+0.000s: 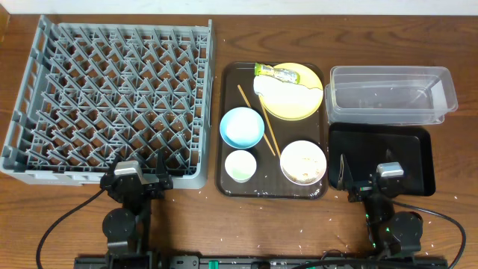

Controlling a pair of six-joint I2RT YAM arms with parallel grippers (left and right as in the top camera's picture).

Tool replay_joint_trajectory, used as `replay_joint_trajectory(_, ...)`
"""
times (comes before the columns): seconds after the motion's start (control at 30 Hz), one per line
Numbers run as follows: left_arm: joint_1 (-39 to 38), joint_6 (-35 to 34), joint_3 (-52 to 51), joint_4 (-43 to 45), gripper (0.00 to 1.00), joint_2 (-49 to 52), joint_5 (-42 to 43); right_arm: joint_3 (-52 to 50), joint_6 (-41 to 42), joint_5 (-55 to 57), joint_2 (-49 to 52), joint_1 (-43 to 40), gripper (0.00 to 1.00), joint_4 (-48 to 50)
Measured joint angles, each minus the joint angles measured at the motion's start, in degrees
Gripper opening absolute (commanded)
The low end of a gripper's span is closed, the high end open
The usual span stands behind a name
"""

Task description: Sort waste into correct bins and load items into the dishwasher

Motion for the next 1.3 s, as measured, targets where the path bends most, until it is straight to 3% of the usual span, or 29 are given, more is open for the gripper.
replay_joint_trajectory(1.3,0.0,0.0,0.0,0.0,0.95,0.0,0.0,0.0,-0.7,1.9,0.0,0.0,0.99,2.8)
